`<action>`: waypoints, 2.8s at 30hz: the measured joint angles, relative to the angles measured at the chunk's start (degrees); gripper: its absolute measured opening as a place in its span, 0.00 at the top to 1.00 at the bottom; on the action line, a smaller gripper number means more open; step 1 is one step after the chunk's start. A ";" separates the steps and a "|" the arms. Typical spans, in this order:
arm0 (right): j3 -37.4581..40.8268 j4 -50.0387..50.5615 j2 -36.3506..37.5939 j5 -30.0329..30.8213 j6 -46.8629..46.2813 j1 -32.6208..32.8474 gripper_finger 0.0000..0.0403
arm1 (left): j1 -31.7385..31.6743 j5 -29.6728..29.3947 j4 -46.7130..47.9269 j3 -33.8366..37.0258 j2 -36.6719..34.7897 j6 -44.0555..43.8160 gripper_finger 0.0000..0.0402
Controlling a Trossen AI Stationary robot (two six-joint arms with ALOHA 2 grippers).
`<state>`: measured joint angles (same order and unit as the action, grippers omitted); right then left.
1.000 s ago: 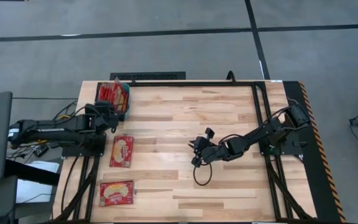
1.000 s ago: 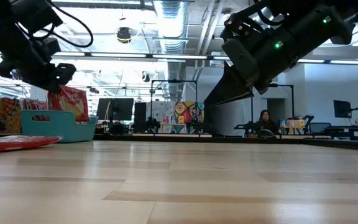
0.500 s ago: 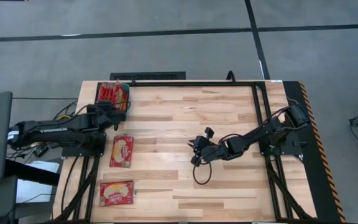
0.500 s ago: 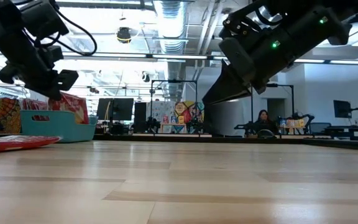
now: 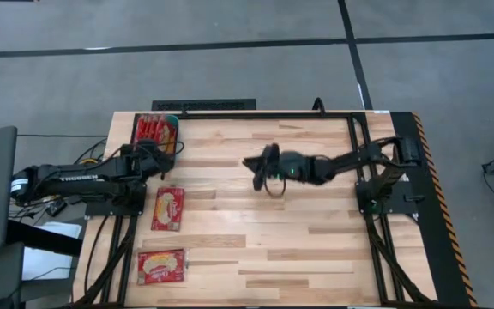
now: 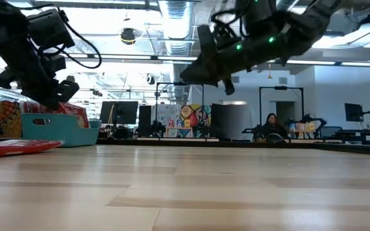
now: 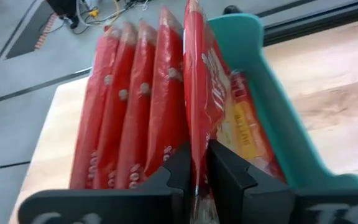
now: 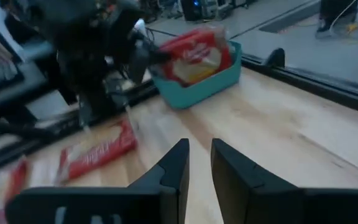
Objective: Sort popcorn bags into baskets
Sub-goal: Put the red popcorn bag in the blue bin
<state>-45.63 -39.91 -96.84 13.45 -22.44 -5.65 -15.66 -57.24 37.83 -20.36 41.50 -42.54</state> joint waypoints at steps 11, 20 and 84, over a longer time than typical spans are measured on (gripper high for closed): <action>0.00 0.49 0.00 -2.92 0.49 0.11 0.77 | -1.10 -0.30 -1.91 0.00 0.00 0.20 0.95; 0.00 0.77 0.00 -2.94 0.49 0.88 0.77 | -1.10 -0.11 -2.43 0.00 0.00 1.57 0.87; 0.00 2.29 0.00 -0.02 2.96 5.62 0.77 | 40.96 32.60 6.21 -12.35 33.14 -18.78 0.66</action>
<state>-45.63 -37.63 -96.84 13.43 -19.49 -0.03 25.30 -24.64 44.04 -32.71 74.64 -61.33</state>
